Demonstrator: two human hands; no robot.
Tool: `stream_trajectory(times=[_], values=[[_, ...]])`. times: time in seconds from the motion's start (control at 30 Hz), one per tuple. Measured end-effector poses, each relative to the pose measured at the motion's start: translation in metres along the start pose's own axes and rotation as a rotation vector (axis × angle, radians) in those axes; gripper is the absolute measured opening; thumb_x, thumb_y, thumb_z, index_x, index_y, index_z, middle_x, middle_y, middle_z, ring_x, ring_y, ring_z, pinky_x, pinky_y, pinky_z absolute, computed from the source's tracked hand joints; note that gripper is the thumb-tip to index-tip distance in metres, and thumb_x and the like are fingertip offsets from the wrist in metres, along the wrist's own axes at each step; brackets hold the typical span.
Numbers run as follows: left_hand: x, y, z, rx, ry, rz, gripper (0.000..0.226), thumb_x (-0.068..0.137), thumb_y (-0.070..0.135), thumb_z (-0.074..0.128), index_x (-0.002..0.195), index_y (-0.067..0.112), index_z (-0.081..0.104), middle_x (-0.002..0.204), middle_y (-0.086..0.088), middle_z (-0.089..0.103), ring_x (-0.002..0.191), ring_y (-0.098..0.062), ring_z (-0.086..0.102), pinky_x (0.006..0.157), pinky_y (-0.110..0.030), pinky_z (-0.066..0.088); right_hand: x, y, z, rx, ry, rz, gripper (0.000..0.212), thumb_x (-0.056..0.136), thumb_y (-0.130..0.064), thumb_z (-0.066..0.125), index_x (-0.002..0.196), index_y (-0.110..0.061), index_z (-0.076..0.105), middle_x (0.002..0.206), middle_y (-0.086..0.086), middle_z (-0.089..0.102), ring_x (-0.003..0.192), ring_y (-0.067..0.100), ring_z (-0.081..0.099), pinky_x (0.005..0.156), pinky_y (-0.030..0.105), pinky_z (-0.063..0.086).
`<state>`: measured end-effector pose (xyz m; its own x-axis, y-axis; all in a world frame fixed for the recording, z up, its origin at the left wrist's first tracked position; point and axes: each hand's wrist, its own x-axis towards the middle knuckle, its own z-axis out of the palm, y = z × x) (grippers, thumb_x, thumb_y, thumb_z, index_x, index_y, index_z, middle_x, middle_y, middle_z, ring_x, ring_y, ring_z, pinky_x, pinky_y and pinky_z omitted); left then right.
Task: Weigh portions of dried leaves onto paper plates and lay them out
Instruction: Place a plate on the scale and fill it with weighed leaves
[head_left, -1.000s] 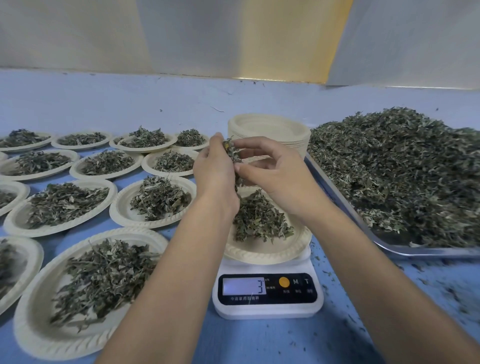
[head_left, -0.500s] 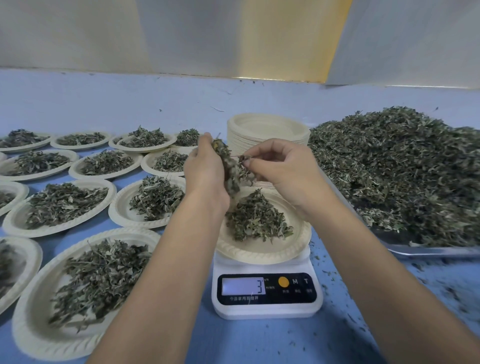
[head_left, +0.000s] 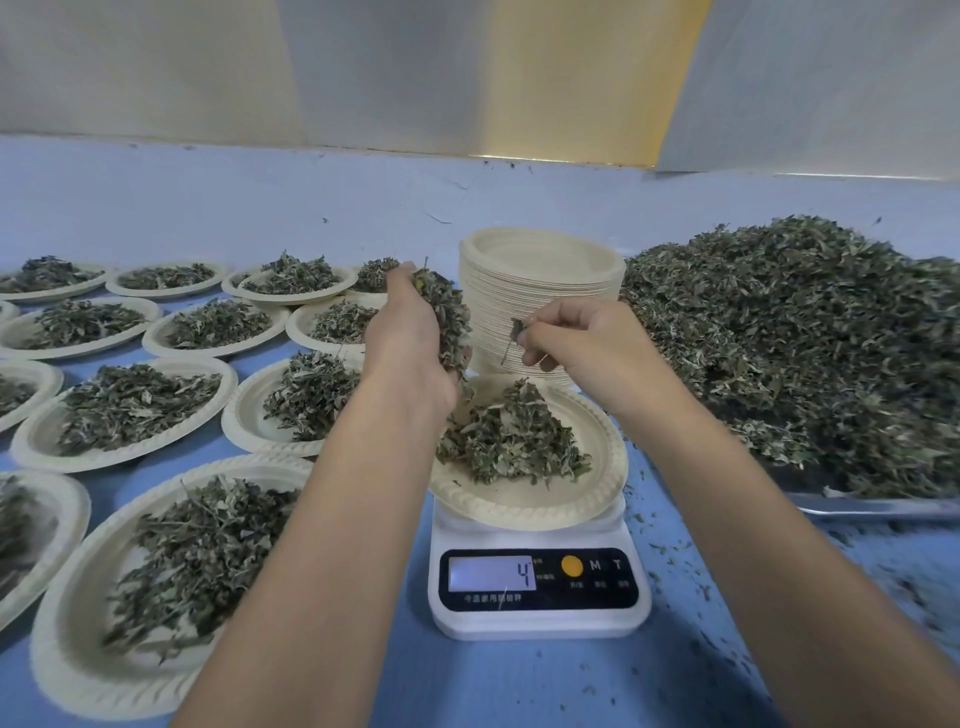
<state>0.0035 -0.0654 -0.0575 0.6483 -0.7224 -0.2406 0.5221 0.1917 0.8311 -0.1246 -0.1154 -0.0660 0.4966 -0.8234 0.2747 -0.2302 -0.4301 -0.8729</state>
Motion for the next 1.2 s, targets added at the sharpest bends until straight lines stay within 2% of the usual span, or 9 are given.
stream_trajectory(times=[0.17,0.3,0.43,0.53,0.67,0.77,0.97,1.1,1.2], values=[[-0.003,0.003,0.001,-0.039,-0.020,-0.012,0.036,0.097,0.045,0.038,0.086,0.014,0.052,0.064,-0.001,0.054,0.026,-0.010,0.046,0.036,-0.011,0.036,0.000,0.000,0.000,-0.011,-0.012,0.001,0.014,0.080,-0.019,0.062,0.075,-0.022,0.075,0.082,-0.009,0.072,0.086,0.011,0.063,0.089,0.038,0.052],[-0.002,0.003,0.001,-0.051,-0.023,-0.012,0.036,0.097,0.047,0.037,0.089,0.015,0.052,0.065,-0.001,0.054,0.033,-0.011,0.048,0.036,-0.012,0.036,-0.001,0.000,-0.001,-0.013,-0.028,-0.027,0.024,0.081,-0.014,0.059,0.078,-0.033,0.074,0.080,-0.015,0.071,0.083,0.001,0.062,0.078,0.023,0.047],[-0.004,0.002,0.002,-0.068,-0.045,-0.012,0.035,0.097,0.047,0.038,0.093,0.014,0.051,0.065,-0.001,0.054,0.031,-0.010,0.048,0.035,-0.014,0.037,-0.002,-0.002,-0.001,0.029,-0.018,-0.055,0.018,0.085,-0.015,0.063,0.084,-0.029,0.074,0.077,-0.011,0.069,0.069,0.000,0.059,0.071,0.019,0.046],[-0.004,0.000,0.005,-0.041,-0.030,-0.013,0.040,0.095,0.051,0.039,0.098,0.015,0.055,0.071,0.000,0.059,0.047,-0.012,0.054,0.039,-0.015,0.041,-0.005,-0.008,0.003,0.108,-0.050,-0.127,0.012,0.085,-0.016,0.068,0.094,-0.023,0.074,0.082,-0.008,0.067,0.070,0.001,0.058,0.072,0.019,0.047],[-0.006,-0.006,0.011,-0.036,0.004,-0.027,0.037,0.092,0.051,0.044,0.088,0.018,0.060,0.082,-0.001,0.067,0.065,-0.015,0.062,0.054,-0.022,0.048,-0.010,-0.014,0.012,0.165,-0.113,-0.229,0.026,0.079,-0.012,0.076,0.102,-0.020,0.068,0.096,-0.003,0.066,0.068,0.005,0.059,0.078,0.027,0.053],[-0.007,-0.008,0.014,-0.038,0.005,-0.013,0.038,0.093,0.048,0.045,0.103,0.016,0.063,0.104,-0.003,0.066,0.088,-0.018,0.064,0.065,-0.026,0.047,-0.012,-0.015,0.016,0.164,-0.083,-0.249,0.027,0.078,-0.006,0.075,0.097,-0.022,0.065,0.103,-0.001,0.066,0.068,0.003,0.061,0.077,0.032,0.055],[-0.014,-0.016,0.020,0.021,-0.054,0.099,0.032,0.096,0.038,0.043,0.106,0.015,0.062,0.105,-0.008,0.069,0.099,-0.027,0.066,0.090,-0.043,0.053,-0.011,-0.012,0.022,0.159,0.036,-0.223,0.031,0.076,-0.004,0.073,0.092,-0.027,0.060,0.084,-0.016,0.062,0.064,0.004,0.060,0.077,0.038,0.056],[-0.017,-0.020,0.023,0.044,-0.071,0.136,0.031,0.097,0.036,0.043,0.095,0.012,0.063,0.087,-0.006,0.069,0.079,-0.022,0.067,0.074,-0.035,0.055,-0.010,-0.010,0.020,0.145,0.120,-0.218,0.028,0.078,-0.003,0.070,0.078,-0.029,0.060,0.073,-0.007,0.065,0.067,0.025,0.065,0.079,0.048,0.054],[-0.015,-0.019,0.021,0.004,-0.052,0.133,0.030,0.097,0.034,0.044,0.083,0.014,0.061,0.066,0.000,0.065,0.062,-0.017,0.063,0.058,-0.028,0.052,-0.008,-0.009,0.017,0.129,0.126,-0.216,0.026,0.078,-0.003,0.070,0.075,-0.028,0.063,0.068,-0.006,0.066,0.063,0.020,0.066,0.076,0.044,0.056]])
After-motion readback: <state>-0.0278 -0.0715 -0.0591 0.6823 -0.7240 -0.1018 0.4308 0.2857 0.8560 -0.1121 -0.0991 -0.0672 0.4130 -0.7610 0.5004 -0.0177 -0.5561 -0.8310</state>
